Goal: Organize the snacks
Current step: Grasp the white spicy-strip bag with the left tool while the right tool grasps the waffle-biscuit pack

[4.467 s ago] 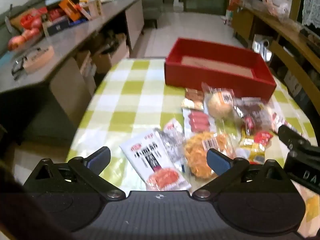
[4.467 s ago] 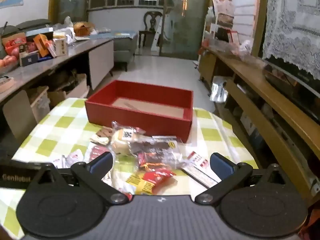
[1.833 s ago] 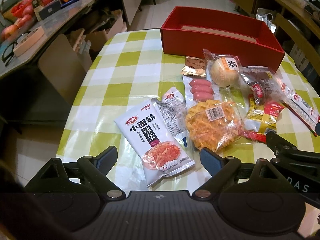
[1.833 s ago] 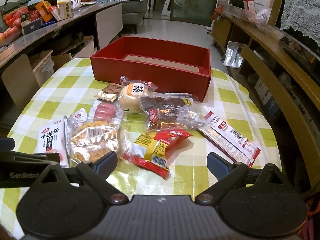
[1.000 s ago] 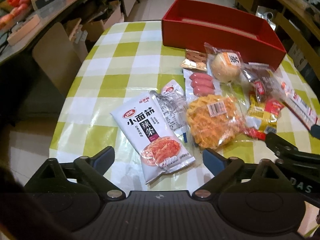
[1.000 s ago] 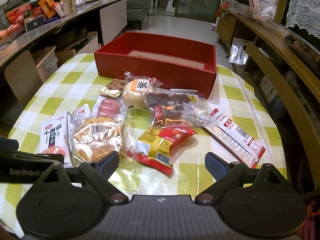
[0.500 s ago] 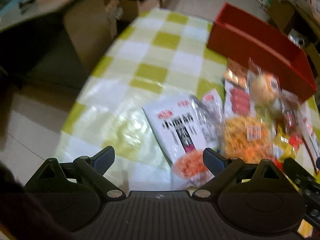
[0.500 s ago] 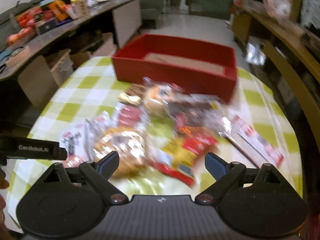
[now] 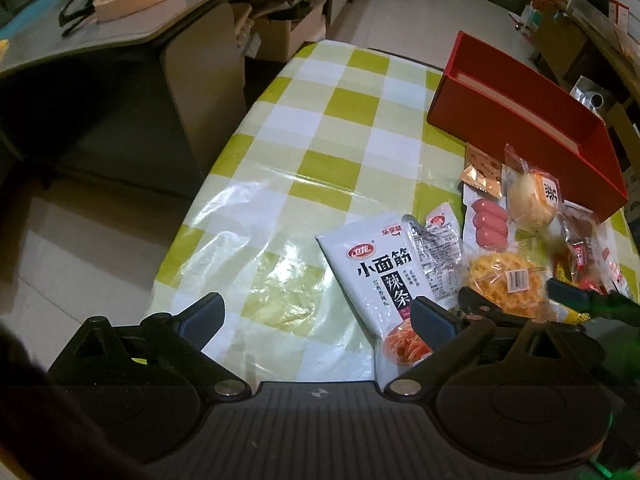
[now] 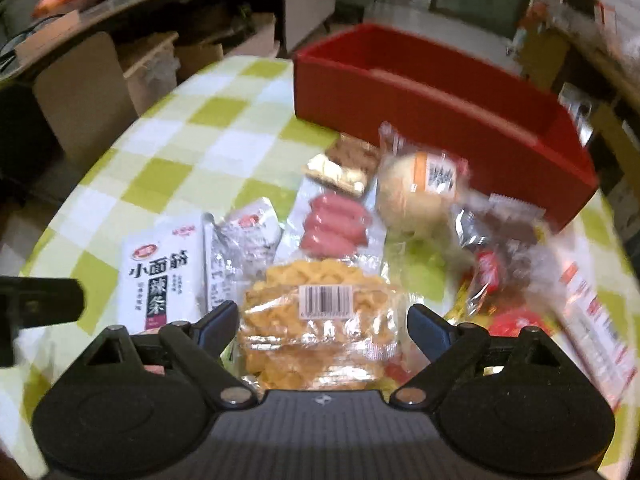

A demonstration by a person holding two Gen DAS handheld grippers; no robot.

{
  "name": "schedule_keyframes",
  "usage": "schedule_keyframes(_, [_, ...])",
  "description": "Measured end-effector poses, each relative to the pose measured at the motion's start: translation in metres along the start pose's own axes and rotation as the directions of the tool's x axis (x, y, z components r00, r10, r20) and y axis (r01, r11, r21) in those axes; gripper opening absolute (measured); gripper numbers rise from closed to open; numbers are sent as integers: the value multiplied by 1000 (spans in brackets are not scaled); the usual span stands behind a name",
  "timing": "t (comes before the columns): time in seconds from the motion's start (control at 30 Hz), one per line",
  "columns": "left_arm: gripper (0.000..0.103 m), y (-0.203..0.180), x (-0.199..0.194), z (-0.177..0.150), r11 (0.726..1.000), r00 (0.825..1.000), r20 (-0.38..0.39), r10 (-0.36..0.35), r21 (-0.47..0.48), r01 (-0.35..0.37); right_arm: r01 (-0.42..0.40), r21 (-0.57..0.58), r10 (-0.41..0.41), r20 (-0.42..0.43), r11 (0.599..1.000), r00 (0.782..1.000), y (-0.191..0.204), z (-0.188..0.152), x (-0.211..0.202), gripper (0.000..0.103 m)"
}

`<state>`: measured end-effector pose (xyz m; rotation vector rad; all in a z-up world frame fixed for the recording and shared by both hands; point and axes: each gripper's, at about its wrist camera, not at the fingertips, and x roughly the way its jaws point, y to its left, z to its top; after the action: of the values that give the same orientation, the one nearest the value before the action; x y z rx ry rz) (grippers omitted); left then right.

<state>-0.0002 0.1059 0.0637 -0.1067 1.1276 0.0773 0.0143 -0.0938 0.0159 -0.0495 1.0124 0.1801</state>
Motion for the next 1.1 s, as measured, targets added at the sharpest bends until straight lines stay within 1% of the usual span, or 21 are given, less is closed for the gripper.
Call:
schedule_keyframes(0.07, [101,0,2,-1,1000,1000,-13,-13,7,13,6,-29,-6,3,1000,1000,1,-1,-5,85])
schedule_keyframes(0.13, [101,-2,3,-1,1000,1000,-18,-17,15,17,-2,-31,2,4,1000,1000,-2,-2,-12,84])
schedule_keyframes(0.2, [102,-5,5,-2,999,999,-28,-29,17,29,-15,-18,16,21,1000,1000,-8,-3,-21,84])
schedule_keyframes(0.3, [102,-10,12,-5,999,997,-60,-41,11,42,-39,28,37,58,999,998,-23,-3,-47,83])
schedule_keyframes(0.37, [102,-17,18,-6,999,996,-80,-45,-3,45,-32,61,27,91,998,996,-35,-2,-64,83])
schedule_keyframes(0.4, [102,-20,21,-5,999,995,-88,-47,-14,46,-48,86,38,112,995,993,-42,-1,-73,83])
schedule_keyframes(0.47, [101,-30,29,-1,999,995,-89,-38,-31,36,-66,125,49,133,990,990,-53,-2,-83,83])
schedule_keyframes(0.53, [101,-40,36,1,999,996,-89,-17,-37,14,-67,132,48,139,989,989,-57,-4,-86,83])
schedule_keyframes(0.63, [101,-56,53,-1,999,994,-108,-7,-37,3,-90,131,75,120,987,990,-60,-8,-84,83])
schedule_keyframes(0.67, [98,-60,59,-1,1000,993,-114,9,-29,-12,-91,130,77,113,987,991,-62,-10,-84,83])
schedule_keyframes(0.73, [87,-63,70,-5,998,988,-146,52,-17,-55,-99,127,86,102,987,991,-64,-13,-83,83])
schedule_keyframes(0.77, [81,-64,68,-6,998,990,-130,61,-8,-62,-108,128,95,101,986,990,-66,-14,-84,83])
schedule_keyframes(0.8, [75,-64,65,-7,998,990,-131,57,-6,-58,-113,129,100,102,985,990,-67,-17,-86,83])
schedule_keyframes(0.83, [63,-64,61,-8,999,990,-132,52,1,-52,-120,128,107,105,984,989,-69,-17,-88,83])
schedule_keyframes(0.87, [60,-62,58,-9,999,988,-147,41,6,-41,-124,129,111,106,984,988,-70,-18,-89,83])
schedule_keyframes(0.93, [59,-59,54,-13,1000,985,-173,22,-1,-22,-133,134,119,107,982,987,-73,-21,-91,83])
schedule_keyframes(0.97, [57,-60,52,-16,1000,983,-181,25,12,-24,-137,138,122,107,981,987,-75,-23,-92,83])
schedule_keyframes(1.1, [54,-74,40,-32,988,984,-154,94,134,-74,-143,144,131,95,979,987,-81,-34,-99,83])
